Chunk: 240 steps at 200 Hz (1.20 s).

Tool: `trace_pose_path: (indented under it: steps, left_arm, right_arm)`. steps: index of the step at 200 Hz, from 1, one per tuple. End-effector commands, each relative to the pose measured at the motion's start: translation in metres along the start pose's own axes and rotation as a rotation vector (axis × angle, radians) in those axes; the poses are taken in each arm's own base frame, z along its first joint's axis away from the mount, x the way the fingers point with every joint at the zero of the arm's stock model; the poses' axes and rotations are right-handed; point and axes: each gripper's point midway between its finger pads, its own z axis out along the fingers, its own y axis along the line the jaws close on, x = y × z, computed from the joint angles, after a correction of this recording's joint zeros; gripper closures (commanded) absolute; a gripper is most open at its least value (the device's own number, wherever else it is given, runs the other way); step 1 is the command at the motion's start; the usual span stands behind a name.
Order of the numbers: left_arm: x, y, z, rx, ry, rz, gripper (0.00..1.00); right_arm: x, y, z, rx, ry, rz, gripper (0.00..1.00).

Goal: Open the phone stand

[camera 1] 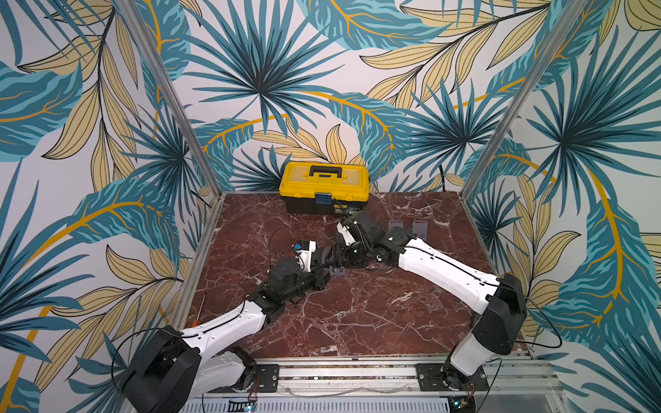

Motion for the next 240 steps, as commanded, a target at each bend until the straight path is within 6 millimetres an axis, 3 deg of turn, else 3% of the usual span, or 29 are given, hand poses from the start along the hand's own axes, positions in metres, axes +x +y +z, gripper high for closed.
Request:
trace_pose_path:
  steps: [1,97,154,240]
  left_arm:
    - [-0.001,0.035,-0.003,-0.124,-0.037,0.028,1.0]
    - [0.017,0.061,-0.004,-0.212,0.031,0.078,1.0]
    - [0.024,0.073,-0.008,-0.273,0.063,0.117,1.0]
    - [0.033,0.08,-0.011,-0.307,0.099,0.174,1.0]
  right_arm:
    - [0.01,-0.014,-0.014,0.04,0.066,-0.006,0.6]
    - [0.034,-0.029,-0.032,0.082,0.233,-0.078,0.62]
    - [0.046,-0.039,-0.057,0.092,0.308,-0.111,0.62]
    - [0.059,-0.037,-0.078,0.027,0.378,-0.104,0.63]
